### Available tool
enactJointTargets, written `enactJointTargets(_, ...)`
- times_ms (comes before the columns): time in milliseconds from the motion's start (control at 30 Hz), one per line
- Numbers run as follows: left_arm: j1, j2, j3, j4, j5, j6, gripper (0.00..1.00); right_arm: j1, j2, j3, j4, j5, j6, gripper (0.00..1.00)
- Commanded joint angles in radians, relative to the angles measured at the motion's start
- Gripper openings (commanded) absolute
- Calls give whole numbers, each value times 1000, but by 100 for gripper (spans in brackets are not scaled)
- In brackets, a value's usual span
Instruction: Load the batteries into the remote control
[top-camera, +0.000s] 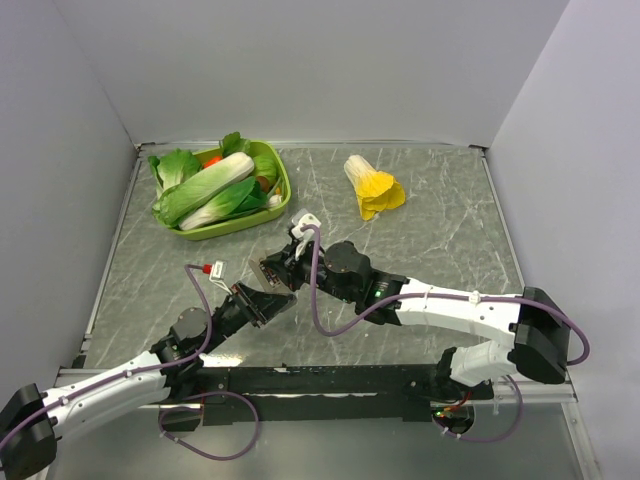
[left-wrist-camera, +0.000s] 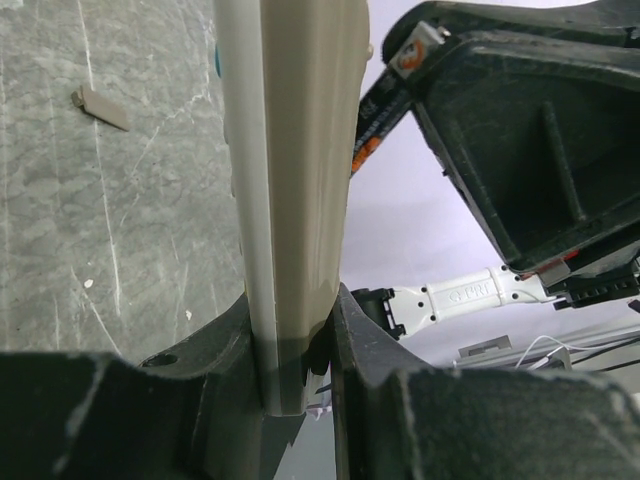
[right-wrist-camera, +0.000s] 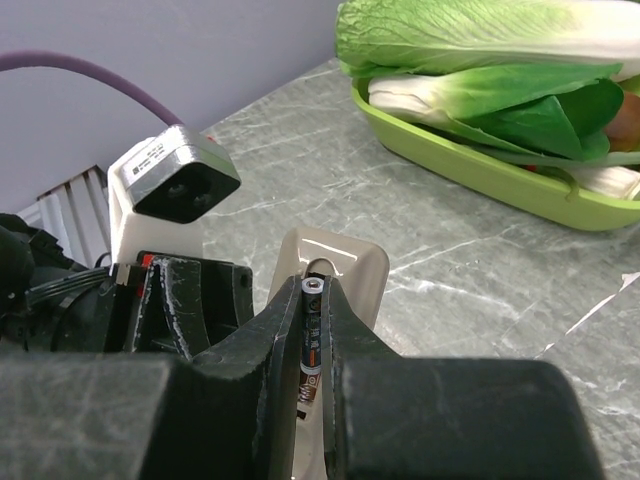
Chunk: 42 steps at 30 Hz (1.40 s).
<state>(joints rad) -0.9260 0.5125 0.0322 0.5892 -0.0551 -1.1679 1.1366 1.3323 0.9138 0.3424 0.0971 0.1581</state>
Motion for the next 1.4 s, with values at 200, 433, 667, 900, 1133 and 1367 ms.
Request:
enactJointTargets(200,1,-32,-78,69,6,-19,1,18,19,14,0,27,-31,0)
enactJointTargets(433,1,-63,-83,44,-5,-22,1,41,34,42,-57,61,-45,6)
enactJointTargets(667,0,-75,-81,34,-6,-19,1,52,34,49,-68,85,-49,27)
enactJointTargets(900,1,-63,-78,43,9,-16,1,57,33,68,-77,105,-55,45)
enactJointTargets(1133,1,-60,-80,43,18,-13,1,55,-13,111,-112,95,-98,59)
enactJointTargets(1367,1,-66,-63,14,44,-10,1,37,-111,174,-261,9,-282,79)
